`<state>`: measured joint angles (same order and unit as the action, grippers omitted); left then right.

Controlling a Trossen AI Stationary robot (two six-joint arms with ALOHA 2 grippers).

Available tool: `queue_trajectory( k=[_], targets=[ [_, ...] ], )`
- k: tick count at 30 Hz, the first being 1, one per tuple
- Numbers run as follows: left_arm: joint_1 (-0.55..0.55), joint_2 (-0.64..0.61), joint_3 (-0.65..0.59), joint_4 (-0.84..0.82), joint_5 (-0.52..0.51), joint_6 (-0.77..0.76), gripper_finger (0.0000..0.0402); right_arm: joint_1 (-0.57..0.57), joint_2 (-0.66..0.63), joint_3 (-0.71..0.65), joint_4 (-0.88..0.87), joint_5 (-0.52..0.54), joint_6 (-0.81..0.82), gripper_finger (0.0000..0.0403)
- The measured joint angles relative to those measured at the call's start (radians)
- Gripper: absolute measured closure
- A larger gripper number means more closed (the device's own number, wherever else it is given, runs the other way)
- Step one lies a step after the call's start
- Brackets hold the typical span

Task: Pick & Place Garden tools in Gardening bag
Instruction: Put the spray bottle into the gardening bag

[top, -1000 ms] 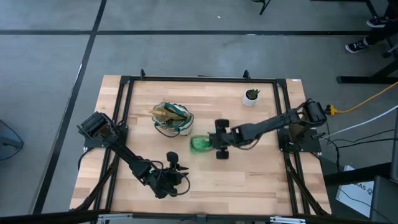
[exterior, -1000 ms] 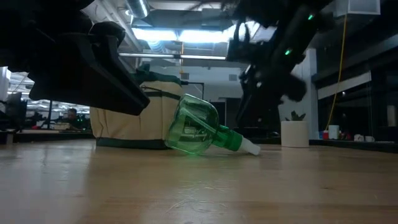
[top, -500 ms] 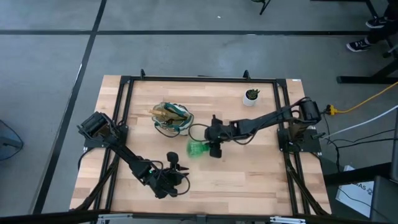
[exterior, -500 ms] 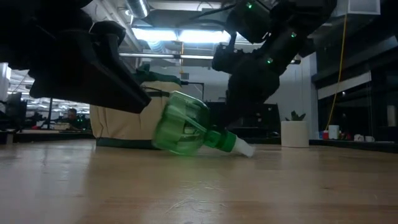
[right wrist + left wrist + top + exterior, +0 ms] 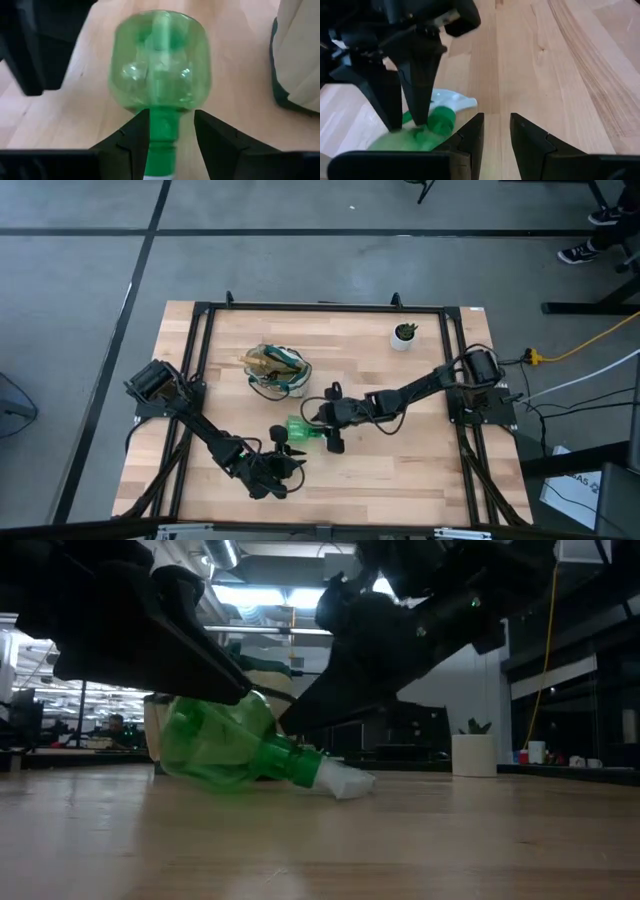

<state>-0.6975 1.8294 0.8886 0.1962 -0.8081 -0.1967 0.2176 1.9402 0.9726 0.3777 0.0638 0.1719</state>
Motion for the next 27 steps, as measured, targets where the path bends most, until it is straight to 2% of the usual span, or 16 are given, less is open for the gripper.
queue_trajectory(
  k=[3, 6, 12, 15, 21, 24, 27],
  targets=[
    [0.0, 0.0, 0.0, 0.017, 0.0, 0.001, 0.0313, 0.0, 0.033, 0.01, 0.054, -0.002, 0.024, 0.0245],
    [0.006, 0.0, 0.0, 0.032, 0.003, 0.026, 0.0313, -0.007, 0.052, 0.049, 0.04, -0.059, 0.043, 0.0245],
    [0.047, 0.0, 0.0, 0.088, 0.083, 0.112, 0.0313, -0.053, 0.007, 0.122, -0.088, -0.35, 0.072, 0.0245],
    [0.077, 0.0, 0.0, 0.092, 0.142, 0.141, 0.0313, -0.076, -0.057, 0.133, -0.186, -0.439, 0.075, 0.0245],
    [0.12, 0.0, 0.0, 0.06, 0.173, 0.136, 0.0313, -0.076, -0.224, 0.12, -0.431, -0.423, 0.051, 0.0245],
    [0.142, 0.0, 0.002, 0.049, 0.186, 0.139, 0.0311, -0.045, -0.319, 0.079, -0.477, -0.374, 0.037, 0.0245],
    [0.173, 0.0, 0.034, -0.012, 0.244, 0.113, 0.0296, 0.007, -0.416, 0.025, -0.454, -0.313, 0.03, 0.0245]
  ],
)
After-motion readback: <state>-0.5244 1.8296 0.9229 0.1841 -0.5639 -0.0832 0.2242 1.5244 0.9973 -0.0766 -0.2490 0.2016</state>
